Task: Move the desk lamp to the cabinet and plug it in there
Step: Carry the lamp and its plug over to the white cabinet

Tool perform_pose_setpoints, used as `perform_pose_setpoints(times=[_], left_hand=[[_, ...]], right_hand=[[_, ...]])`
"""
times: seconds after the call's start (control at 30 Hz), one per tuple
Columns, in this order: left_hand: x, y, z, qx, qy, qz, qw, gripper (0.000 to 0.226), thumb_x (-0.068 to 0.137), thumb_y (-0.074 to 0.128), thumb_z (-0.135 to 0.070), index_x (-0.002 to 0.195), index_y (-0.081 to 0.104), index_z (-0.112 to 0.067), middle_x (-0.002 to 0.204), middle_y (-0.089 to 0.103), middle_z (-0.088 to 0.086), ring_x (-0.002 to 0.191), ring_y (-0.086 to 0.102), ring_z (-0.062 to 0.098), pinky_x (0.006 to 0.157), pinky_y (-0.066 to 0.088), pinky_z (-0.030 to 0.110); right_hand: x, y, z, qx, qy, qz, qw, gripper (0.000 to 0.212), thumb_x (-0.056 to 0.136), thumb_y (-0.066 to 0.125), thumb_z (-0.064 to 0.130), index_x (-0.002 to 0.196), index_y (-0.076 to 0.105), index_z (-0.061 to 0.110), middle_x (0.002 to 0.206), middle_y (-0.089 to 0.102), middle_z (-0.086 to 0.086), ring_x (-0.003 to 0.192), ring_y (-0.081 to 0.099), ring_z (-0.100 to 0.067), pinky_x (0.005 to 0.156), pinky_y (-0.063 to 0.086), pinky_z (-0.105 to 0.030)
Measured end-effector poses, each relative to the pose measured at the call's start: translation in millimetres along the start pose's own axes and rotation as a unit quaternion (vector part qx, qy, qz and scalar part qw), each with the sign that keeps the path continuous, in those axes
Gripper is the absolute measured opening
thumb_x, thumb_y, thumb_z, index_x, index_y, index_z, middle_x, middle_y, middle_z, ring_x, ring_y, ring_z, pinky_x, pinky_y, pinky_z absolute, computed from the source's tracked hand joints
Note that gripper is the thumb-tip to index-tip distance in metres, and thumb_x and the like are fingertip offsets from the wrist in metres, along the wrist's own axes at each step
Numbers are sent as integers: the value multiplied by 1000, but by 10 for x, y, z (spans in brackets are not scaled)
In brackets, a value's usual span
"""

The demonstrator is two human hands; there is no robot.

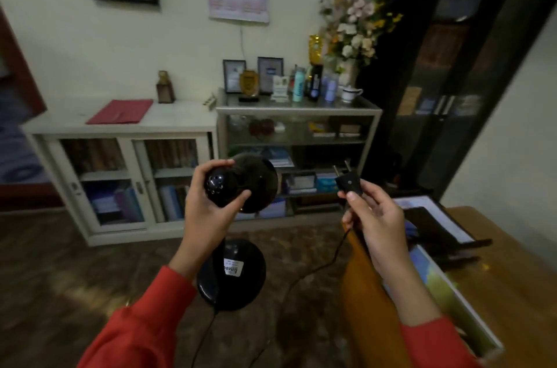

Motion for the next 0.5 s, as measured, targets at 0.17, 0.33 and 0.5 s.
perform_pose_setpoints(times=[0.17, 0.33, 0.5], left_hand=[[660, -275, 609, 34, -15, -21, 999, 57, 68, 78, 0, 113, 49, -19, 116, 57, -9, 113, 56, 8, 101, 47, 27], [1412, -534, 1253, 66, 0, -61, 996, 59, 68, 78, -3, 114, 49, -24, 119, 57, -6, 112, 55, 1, 96, 46, 14], [2127, -832, 1791, 100, 17, -117, 988, 66, 68, 78, -1, 111, 45, -39, 117, 53, -18, 112, 50, -9, 95, 39, 4]], right_hand=[[810, 688, -328, -11, 9, 41, 999, 25, 89, 60, 8, 99, 61, 31, 81, 76, 8, 49, 60, -6, 47, 51, -19], [1706, 1350, -659, -24, 17, 76, 997, 23, 87, 63, 14, 98, 62, 34, 87, 75, 8, 52, 62, -6, 48, 51, -19], [2559, 2073, -900, -18, 24, 111, 993, 25, 87, 63, 16, 99, 61, 38, 90, 74, -2, 56, 63, -7, 51, 52, -19]])
Point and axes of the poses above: each hand's wrist, its own x-axis towards the middle knuckle, its own y-axis out of the palm, z = x × y, the point moved 1 cm from there along x, towards the middle knuckle
